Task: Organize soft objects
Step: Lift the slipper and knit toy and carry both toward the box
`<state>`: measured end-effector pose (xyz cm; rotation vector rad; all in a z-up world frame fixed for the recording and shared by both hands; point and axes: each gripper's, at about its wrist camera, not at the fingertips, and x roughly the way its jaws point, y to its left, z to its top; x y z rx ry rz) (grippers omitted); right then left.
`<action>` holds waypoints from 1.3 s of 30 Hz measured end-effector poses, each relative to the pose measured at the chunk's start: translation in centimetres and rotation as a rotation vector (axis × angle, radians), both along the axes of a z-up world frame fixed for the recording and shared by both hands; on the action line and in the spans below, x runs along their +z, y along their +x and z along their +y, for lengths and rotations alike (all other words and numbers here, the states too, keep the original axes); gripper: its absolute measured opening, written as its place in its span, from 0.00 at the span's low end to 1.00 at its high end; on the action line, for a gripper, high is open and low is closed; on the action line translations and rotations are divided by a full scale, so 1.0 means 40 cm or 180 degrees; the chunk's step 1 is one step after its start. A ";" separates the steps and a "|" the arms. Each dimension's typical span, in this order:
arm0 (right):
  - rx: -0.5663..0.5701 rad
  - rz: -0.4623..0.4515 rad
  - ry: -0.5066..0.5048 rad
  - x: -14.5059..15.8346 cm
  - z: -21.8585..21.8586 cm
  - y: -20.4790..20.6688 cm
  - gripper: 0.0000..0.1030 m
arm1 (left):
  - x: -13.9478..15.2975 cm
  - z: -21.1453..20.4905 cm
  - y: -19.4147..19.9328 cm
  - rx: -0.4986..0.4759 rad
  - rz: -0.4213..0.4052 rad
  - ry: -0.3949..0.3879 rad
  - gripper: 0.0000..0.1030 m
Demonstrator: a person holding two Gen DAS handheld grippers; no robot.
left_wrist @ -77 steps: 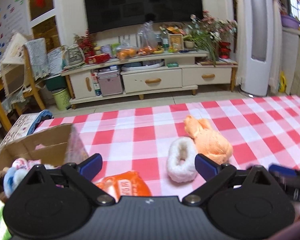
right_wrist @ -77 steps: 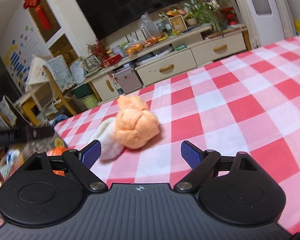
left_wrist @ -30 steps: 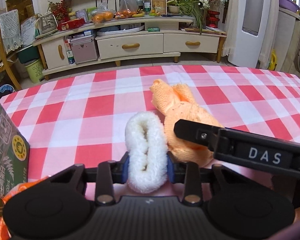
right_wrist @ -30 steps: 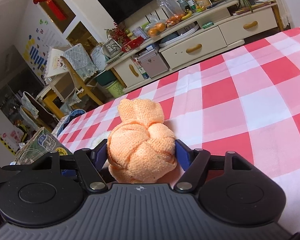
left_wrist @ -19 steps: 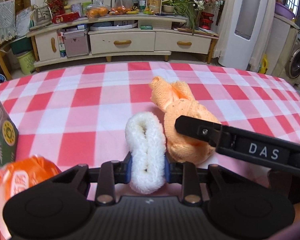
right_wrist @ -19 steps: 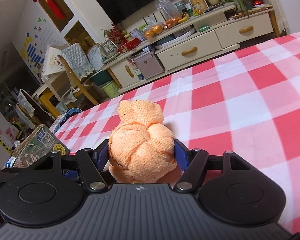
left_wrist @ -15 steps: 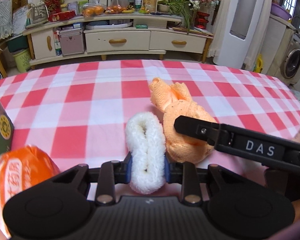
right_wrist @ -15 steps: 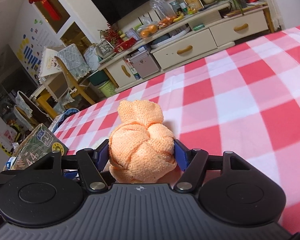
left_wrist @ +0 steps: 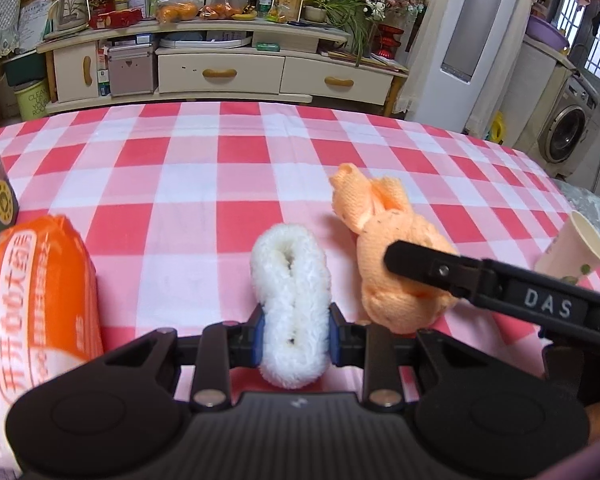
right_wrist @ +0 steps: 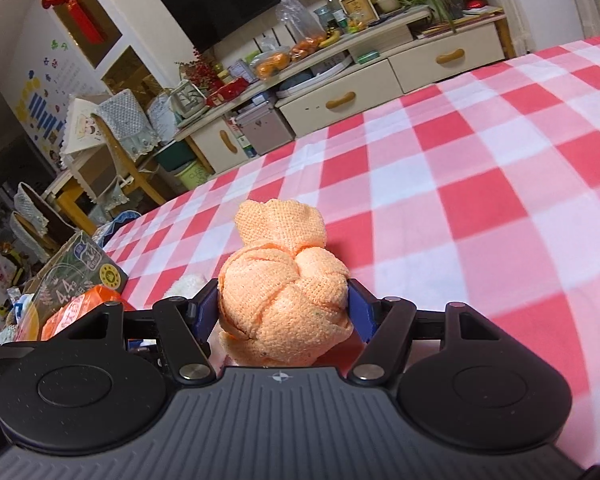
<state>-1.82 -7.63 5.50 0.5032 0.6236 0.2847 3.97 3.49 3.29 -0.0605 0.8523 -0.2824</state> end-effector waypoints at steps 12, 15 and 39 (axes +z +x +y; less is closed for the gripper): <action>-0.0143 0.0008 -0.0093 0.004 -0.019 -0.076 0.79 | 0.016 0.010 -0.077 -0.0008 -0.0045 -0.0202 0.27; -0.0177 0.0007 -0.0144 0.008 -0.016 -0.095 0.79 | 0.021 0.014 -0.098 -0.0007 -0.0061 -0.0220 0.27; -0.0066 -0.0050 -0.0311 0.039 0.005 -0.170 0.79 | 0.139 0.100 -0.257 0.0184 -0.0638 -0.0076 0.27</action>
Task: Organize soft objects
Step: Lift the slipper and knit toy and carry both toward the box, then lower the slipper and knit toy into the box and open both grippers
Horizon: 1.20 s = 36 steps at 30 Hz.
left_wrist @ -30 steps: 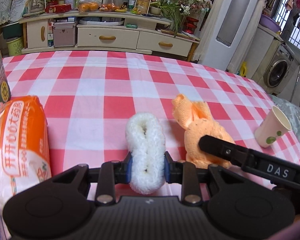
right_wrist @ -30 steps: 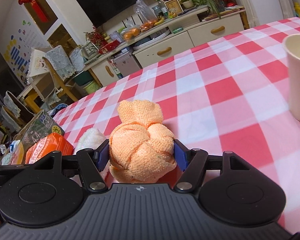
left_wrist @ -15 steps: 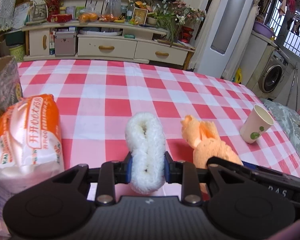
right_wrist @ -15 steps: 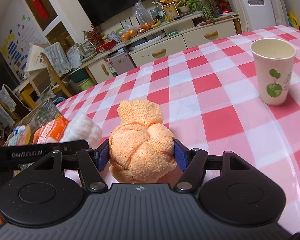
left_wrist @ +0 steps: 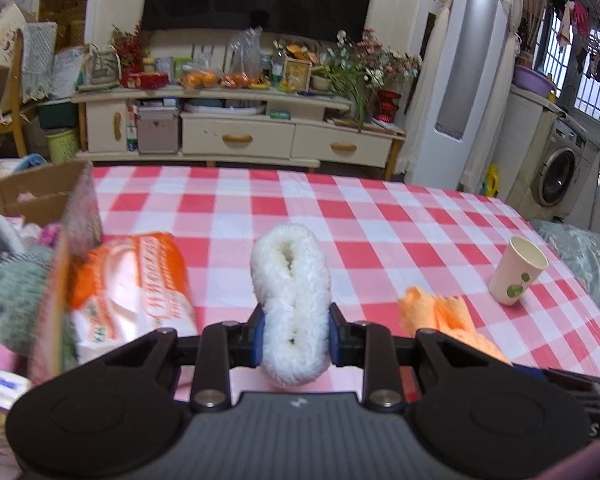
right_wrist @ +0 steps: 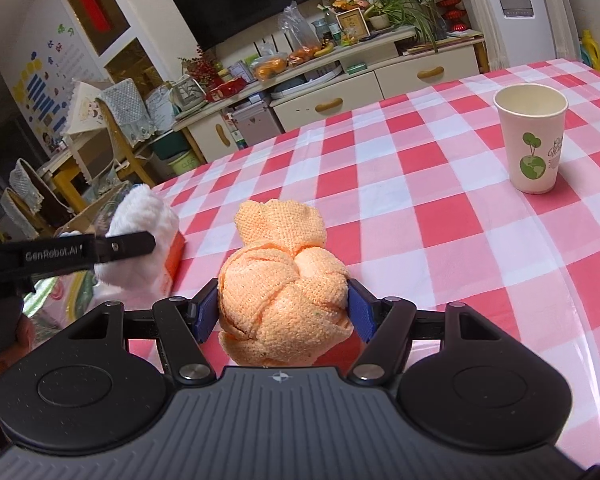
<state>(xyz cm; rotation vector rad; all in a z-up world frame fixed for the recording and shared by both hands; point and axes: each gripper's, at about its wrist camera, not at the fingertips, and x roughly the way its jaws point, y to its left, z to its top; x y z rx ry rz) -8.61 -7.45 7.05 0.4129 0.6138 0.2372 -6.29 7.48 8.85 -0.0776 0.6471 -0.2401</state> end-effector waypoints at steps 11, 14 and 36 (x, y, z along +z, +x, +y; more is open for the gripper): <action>0.0129 -0.0109 0.0016 0.032 0.052 0.042 0.79 | 0.068 0.087 -0.014 0.0223 -0.0347 0.0098 0.27; 0.0182 -0.0135 0.0031 0.041 0.076 0.059 0.79 | 0.084 0.118 -0.014 0.0287 -0.0428 0.0092 0.27; 0.0834 -0.0504 0.0155 0.130 0.374 0.289 0.79 | 0.134 0.371 0.032 0.0964 -0.0611 -0.0154 0.27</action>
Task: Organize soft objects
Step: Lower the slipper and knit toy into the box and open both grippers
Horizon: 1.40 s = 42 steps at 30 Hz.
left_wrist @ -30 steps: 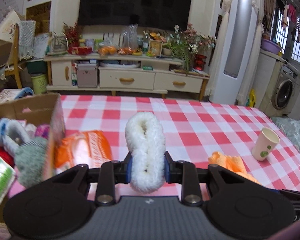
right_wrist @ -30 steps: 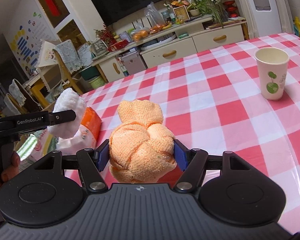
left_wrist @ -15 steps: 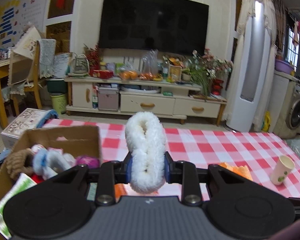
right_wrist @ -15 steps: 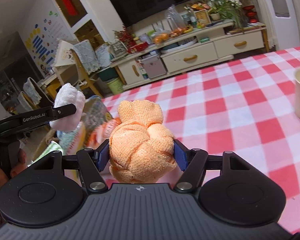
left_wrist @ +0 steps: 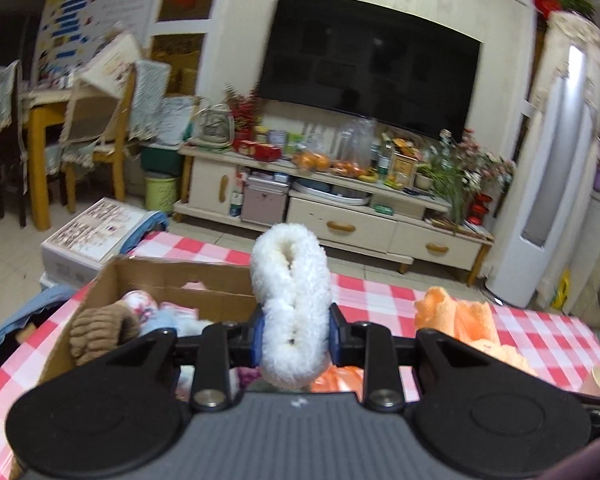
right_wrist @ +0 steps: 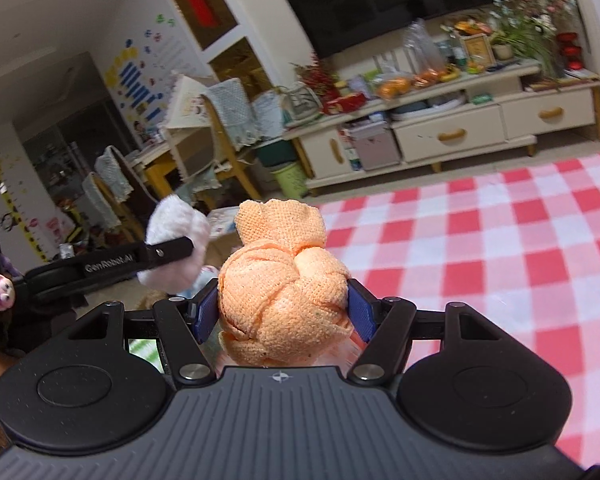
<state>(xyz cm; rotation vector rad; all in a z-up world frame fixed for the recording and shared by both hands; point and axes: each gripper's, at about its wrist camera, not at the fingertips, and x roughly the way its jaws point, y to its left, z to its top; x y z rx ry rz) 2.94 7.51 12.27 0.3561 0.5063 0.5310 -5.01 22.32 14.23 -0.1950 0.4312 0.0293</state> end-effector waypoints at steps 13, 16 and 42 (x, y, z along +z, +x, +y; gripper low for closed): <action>0.0317 -0.0260 -0.0123 0.037 0.170 0.124 0.80 | -0.039 0.128 0.060 0.0426 0.0210 -0.0397 0.27; 0.0363 -0.0257 -0.0174 0.028 0.197 0.155 0.80 | -0.051 0.126 0.067 0.0376 0.0292 -0.0421 0.27; 0.0027 -0.0102 -0.0072 0.021 0.223 0.192 0.98 | -0.089 0.090 0.071 0.0365 0.0753 -0.0111 0.67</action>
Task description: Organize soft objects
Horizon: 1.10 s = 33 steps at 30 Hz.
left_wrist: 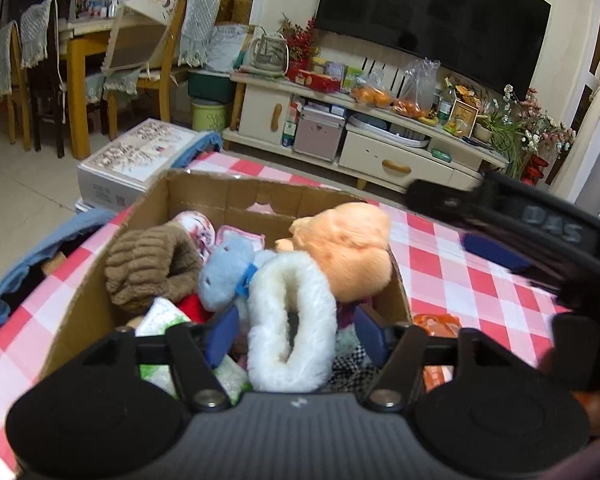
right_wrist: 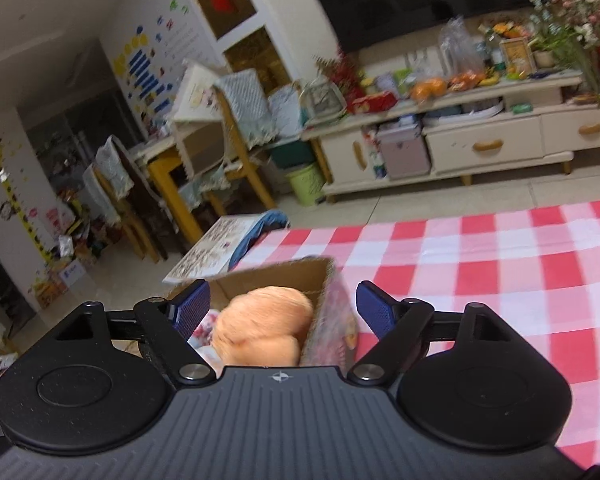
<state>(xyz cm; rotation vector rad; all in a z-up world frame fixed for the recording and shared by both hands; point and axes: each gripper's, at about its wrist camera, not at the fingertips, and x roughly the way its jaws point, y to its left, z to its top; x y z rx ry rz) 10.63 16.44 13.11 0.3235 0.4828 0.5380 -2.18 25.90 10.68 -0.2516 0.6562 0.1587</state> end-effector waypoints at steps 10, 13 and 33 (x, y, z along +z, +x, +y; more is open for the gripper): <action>-0.0479 -0.0176 -0.0272 0.020 -0.125 -0.172 1.00 | 0.037 -0.029 -0.062 0.0166 -0.0182 0.0253 0.97; -0.0584 -0.0102 -0.0331 0.024 -0.158 -0.213 1.00 | 0.042 -0.042 -0.084 0.0191 -0.0204 0.0291 0.99; -0.0622 -0.0024 -0.0795 0.049 -0.235 -0.459 1.00 | 0.099 -0.198 -0.301 -0.0033 -0.0339 0.0737 0.99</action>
